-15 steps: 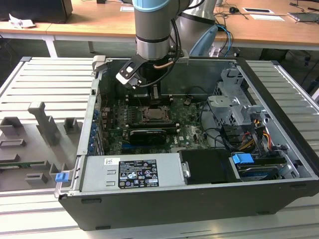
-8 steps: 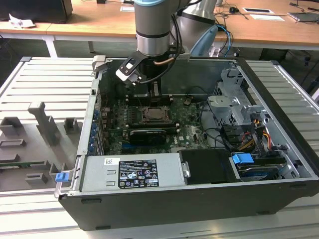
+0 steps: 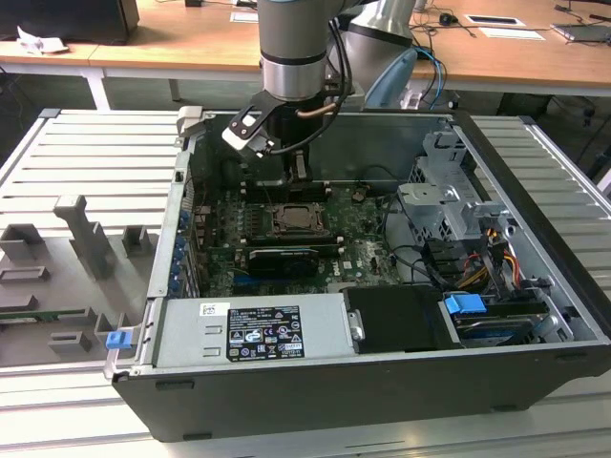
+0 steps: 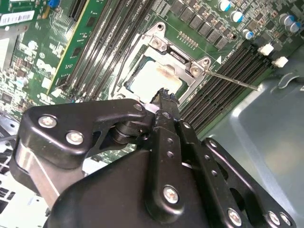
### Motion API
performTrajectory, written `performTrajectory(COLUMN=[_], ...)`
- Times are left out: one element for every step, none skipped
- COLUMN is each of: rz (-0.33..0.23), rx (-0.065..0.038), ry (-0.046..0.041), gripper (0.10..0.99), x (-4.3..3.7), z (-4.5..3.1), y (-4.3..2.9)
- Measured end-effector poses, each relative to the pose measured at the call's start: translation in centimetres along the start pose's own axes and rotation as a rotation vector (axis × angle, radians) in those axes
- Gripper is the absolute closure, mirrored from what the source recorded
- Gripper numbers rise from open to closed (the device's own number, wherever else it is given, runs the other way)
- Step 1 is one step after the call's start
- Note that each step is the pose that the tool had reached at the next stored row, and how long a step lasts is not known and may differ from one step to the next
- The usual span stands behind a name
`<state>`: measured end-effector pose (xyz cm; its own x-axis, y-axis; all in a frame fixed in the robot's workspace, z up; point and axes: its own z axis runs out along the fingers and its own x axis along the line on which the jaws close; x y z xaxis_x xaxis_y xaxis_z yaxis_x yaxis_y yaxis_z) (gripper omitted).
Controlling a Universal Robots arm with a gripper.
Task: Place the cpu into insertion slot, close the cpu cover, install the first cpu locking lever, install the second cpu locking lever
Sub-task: 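Install the first cpu locking lever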
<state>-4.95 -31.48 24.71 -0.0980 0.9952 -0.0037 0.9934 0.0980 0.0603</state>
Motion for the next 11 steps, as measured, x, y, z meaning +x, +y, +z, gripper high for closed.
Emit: performTrajectory(rz=[-0.01,-0.019,-0.028,-0.033,-0.037,-0.04,-0.042,-0.045,-0.048,-0.053,-0.054], rx=[0.0,0.0,0.0,0.0,0.0,0.0,0.0,0.0,0.0,0.0,0.0], ry=[0.0007,0.0013,0.0018,0.0021,0.0023,0.0025,0.0026,0.0028,0.003,0.0032,0.0034], gripper=[0.98,0.98,0.98,0.98,0.98,0.98,0.98,0.98,0.98,0.98,0.98], x=[0.0,0.0,0.0,0.0,0.0,0.0,0.0,0.0,0.0,0.0,0.0], z=[0.0,0.0,0.0,0.0,0.0,0.0,0.0,0.0,0.0,0.0,0.0], y=[0.0,0.0,0.0,0.01,0.0,0.01,0.0,0.0,0.0,0.0,0.0])
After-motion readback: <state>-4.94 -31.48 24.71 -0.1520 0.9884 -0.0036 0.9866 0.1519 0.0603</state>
